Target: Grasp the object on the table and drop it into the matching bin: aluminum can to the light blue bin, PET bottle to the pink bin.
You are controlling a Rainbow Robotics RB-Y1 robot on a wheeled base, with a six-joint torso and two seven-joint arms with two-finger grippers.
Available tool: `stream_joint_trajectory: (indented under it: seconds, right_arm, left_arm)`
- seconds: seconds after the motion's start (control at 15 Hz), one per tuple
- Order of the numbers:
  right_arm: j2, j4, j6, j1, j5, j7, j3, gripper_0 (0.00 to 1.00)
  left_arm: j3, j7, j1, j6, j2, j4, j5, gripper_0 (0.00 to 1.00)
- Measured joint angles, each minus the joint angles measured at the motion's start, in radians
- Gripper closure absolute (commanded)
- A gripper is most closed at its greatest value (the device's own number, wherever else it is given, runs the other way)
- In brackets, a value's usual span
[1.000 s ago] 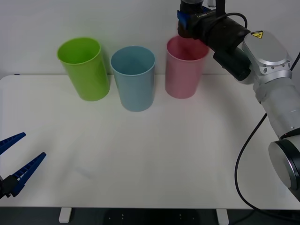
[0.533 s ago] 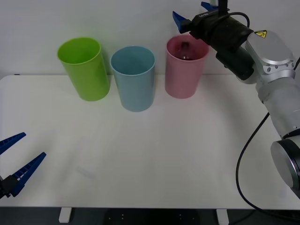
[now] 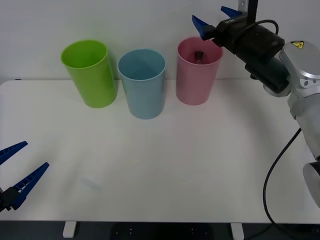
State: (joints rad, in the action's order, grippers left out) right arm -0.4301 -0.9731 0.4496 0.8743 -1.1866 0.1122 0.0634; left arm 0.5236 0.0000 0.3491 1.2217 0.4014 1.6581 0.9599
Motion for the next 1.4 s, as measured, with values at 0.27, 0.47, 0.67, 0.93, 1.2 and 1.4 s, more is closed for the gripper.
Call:
stream_joint_trajectory:
  seconds: [0.27, 0.47, 0.67, 0.93, 1.2, 1.4]
  right_arm:
    - [-0.042, -0.133, 0.021, -0.111, 0.038, 0.005, 0.000, 0.00]
    - [-0.074, -0.217, 0.044, -0.194, 0.073, 0.002, 0.001, 0.00]
    - [-0.112, -0.299, 0.068, -0.288, 0.113, -0.005, 0.000, 0.00]
    - [-0.163, -0.412, 0.122, -0.426, 0.177, -0.030, -0.023, 0.00]
    - [-0.170, -0.426, 0.300, -0.531, 0.179, -0.064, -0.128, 0.00]
    - [-0.173, -0.425, 0.415, -0.598, 0.179, -0.094, -0.199, 0.00]
  left_arm:
    - [0.000, 0.000, 0.000, 0.000, 0.000, 0.000, 0.000, 0.00]
    - [0.000, 0.000, 0.000, 0.000, 0.000, 0.000, 0.000, 0.00]
    - [0.000, 0.000, 0.000, 0.000, 0.000, 0.000, 0.000, 0.00]
    - [0.000, 0.000, 0.000, 0.000, 0.000, 0.000, 0.000, 0.00]
    - [0.000, 0.000, 0.000, 0.000, 0.000, 0.000, 0.000, 0.00]
    - [0.000, 0.000, 0.000, 0.000, 0.000, 0.000, 0.000, 0.00]
